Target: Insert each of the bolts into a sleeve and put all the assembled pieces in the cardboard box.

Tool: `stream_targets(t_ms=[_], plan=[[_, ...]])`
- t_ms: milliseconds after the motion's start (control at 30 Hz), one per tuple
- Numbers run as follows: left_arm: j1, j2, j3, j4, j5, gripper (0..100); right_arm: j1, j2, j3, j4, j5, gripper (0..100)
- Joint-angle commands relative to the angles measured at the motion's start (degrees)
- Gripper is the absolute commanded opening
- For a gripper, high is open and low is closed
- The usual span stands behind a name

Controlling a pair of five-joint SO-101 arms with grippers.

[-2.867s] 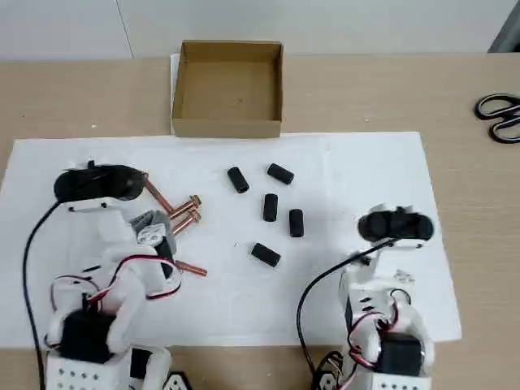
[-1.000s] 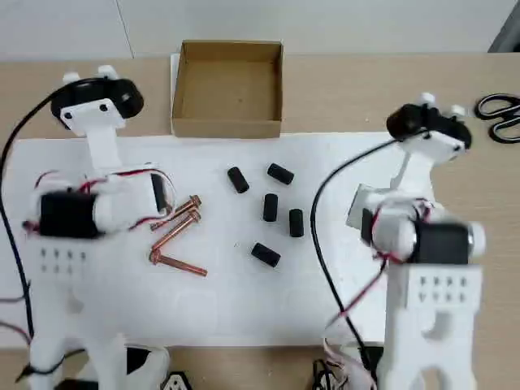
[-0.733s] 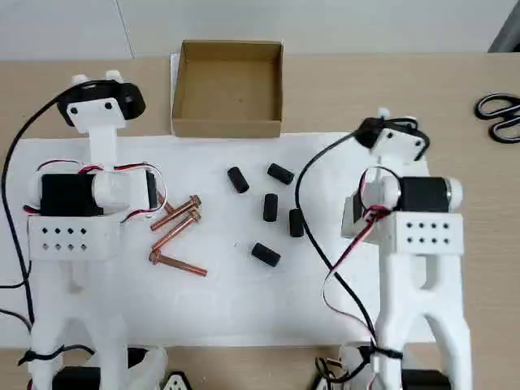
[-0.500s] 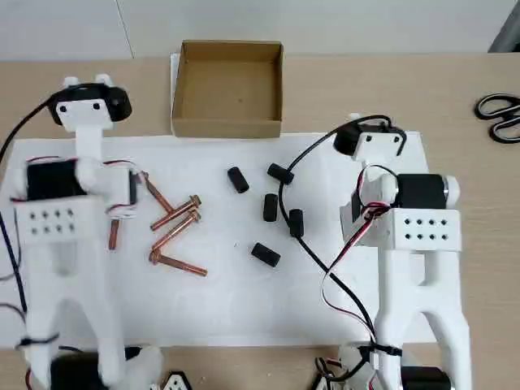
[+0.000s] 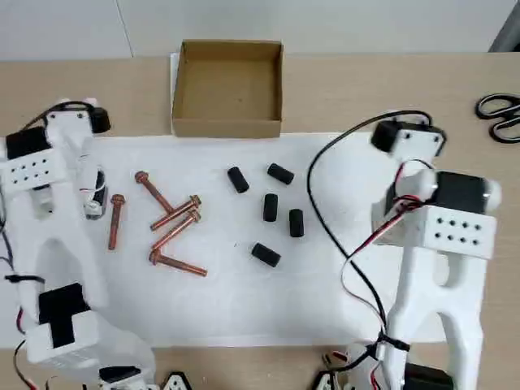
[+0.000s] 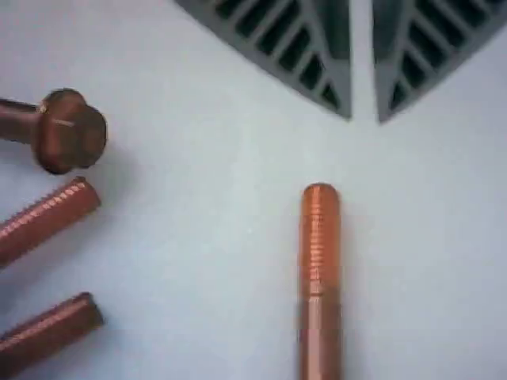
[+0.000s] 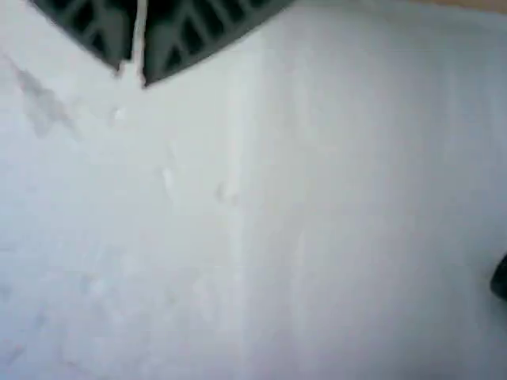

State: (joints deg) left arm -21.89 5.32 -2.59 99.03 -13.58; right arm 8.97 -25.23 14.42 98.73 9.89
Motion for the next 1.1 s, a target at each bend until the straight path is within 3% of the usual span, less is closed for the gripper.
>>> stream_targets(t_ms=[0, 100, 467, 800, 1067], plan=[[1.85, -1.32, -2.15, 1.41, -0.62, 6, 2.51, -0.13, -0.18, 1.01, 0.7, 0.4], [2.37, -1.23, -2.15, 1.05, -2.11, 10, 2.68, -0.13, 0.09, 0.92, 0.7, 0.4], [3.96, 5.45, -2.95, 0.44, -10.55, 11, 2.68, -0.13, 2.73, 0.75, 2.29, 0.4], [1.23, 12.84, -15.43, 0.88, -10.73, 11, 2.51, 0.75, 3.43, 0.13, 3.78, 0.4], [1.14, 17.23, -16.92, 0.97, -10.29, 11, 2.59, 6.64, 1.67, 0.04, 3.6, 0.4]])
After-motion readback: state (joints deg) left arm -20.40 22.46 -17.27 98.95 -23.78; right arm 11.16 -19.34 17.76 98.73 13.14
